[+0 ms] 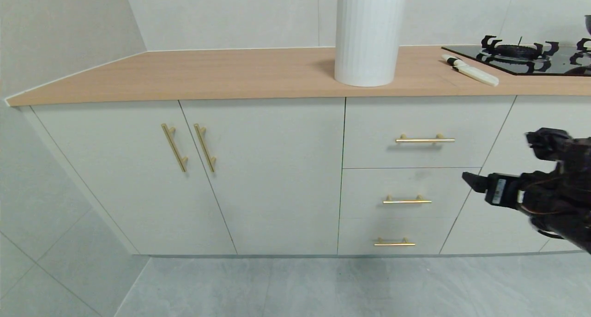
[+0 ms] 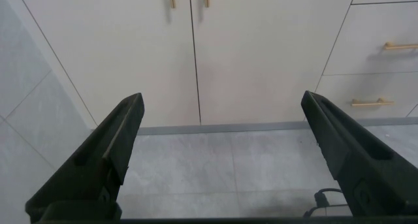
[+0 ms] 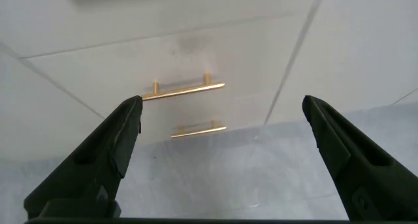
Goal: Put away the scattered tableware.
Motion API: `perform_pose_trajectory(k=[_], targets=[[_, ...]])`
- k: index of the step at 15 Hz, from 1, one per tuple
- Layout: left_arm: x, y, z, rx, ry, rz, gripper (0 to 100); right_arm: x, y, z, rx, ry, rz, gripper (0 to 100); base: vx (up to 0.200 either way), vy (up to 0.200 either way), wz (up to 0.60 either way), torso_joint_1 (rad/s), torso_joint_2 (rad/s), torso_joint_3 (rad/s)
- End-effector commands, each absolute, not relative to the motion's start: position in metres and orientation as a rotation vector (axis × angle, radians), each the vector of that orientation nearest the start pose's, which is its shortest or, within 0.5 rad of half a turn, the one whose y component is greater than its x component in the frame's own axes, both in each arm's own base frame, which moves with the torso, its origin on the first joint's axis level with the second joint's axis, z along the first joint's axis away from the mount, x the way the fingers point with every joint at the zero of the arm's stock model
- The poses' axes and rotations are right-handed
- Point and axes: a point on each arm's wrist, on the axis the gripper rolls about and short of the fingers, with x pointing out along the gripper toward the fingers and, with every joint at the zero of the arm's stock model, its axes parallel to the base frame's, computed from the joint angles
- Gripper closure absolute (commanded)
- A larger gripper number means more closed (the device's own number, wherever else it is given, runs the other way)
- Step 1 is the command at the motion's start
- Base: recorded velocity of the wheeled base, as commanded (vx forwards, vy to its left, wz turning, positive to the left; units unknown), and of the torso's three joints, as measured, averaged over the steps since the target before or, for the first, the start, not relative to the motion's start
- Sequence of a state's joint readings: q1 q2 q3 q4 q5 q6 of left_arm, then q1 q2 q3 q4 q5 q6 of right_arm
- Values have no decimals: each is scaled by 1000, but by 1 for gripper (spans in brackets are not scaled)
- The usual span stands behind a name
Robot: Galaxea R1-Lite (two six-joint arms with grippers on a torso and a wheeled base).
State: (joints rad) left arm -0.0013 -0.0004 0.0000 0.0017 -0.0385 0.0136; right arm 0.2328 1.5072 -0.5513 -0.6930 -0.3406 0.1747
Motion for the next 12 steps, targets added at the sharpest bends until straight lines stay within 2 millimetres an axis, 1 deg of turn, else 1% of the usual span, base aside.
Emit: perform_pose_trajectory(k=[1, 3, 4, 5, 6, 8, 9, 10, 12], targets=[[-23, -1, 75, 14, 1, -40, 0, 123, 21, 207, 57, 56, -125, 0, 0, 0, 0, 0, 0, 0], [-23, -1, 75, 14, 1, -40, 0, 78, 10, 211, 48, 57, -134, 0, 0, 0, 0, 0, 0, 0], [-23, -1, 75, 14, 1, -40, 0, 59, 6, 211, 38, 52, -140, 0, 0, 0, 0, 0, 0, 0], [-23, -1, 75, 14, 1, -40, 0, 48, 3, 209, 29, 45, -147, 0, 0, 0, 0, 0, 0, 0], [-23, -1, 75, 14, 1, -40, 0, 26, -3, 207, 1, -3, -172, 0, 0, 0, 0, 0, 0, 0], [-23, -1, 75, 14, 1, -40, 0, 3, -9, 206, -49, -80, -262, 0, 0, 0, 0, 0, 0, 0], [-23, -1, 75, 14, 1, -40, 0, -5, -11, 204, -66, -103, -299, 0, 0, 0, 0, 0, 0, 0], [-23, -1, 75, 14, 1, -40, 0, -21, -12, 200, -76, -146, -354, 0, 0, 0, 0, 0, 0, 0], [-23, -1, 75, 14, 1, -40, 0, -42, -12, 188, -92, -170, -402, 0, 0, 0, 0, 0, 0, 0]])
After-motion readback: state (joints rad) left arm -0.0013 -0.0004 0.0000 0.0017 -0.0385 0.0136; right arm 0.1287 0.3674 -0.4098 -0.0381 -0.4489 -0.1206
